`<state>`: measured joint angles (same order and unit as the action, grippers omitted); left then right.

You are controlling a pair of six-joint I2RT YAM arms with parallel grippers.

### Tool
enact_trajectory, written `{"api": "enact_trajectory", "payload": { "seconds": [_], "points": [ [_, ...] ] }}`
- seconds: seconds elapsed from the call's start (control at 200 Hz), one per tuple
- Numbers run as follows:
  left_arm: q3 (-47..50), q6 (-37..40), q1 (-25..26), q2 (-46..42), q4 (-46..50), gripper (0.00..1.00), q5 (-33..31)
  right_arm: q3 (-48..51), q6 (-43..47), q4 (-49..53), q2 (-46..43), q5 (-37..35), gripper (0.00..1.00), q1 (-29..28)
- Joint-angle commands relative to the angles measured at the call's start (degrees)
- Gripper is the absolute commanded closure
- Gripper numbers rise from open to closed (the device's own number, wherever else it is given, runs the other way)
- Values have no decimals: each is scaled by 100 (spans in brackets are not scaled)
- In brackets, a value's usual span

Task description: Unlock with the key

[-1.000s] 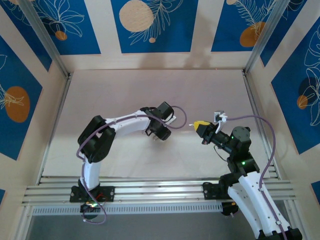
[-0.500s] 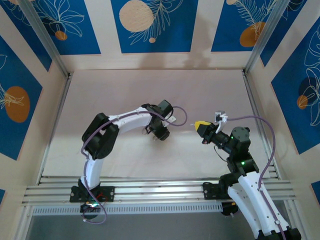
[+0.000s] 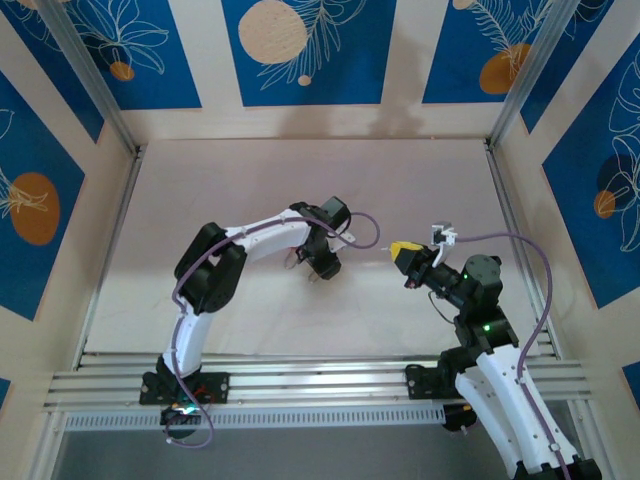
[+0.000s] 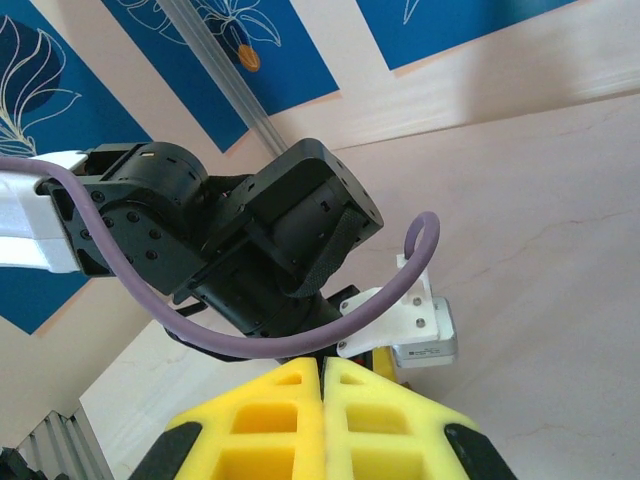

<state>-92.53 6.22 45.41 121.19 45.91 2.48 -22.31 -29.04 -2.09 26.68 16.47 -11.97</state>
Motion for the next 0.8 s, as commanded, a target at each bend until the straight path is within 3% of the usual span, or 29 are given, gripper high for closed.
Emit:
{"api": "enact_trajectory", "payload": {
  "seconds": [0.0,0.285,0.47,0.795],
  "points": [
    [-121,143,-100,134,326,53,-29,109,-38,-64,-62,-30,100,31],
    [-123,-17,-150,51,225,48,-92,112,-41,-66,-49,-30,100,52],
    [-206,-219,-167,264,210,48,206,109,-33,-64,-57,-30,100,45],
    [-63,-464,-200,444,102,52,137,129,-40,-65,-75,-17,100,48]
  ]
}}
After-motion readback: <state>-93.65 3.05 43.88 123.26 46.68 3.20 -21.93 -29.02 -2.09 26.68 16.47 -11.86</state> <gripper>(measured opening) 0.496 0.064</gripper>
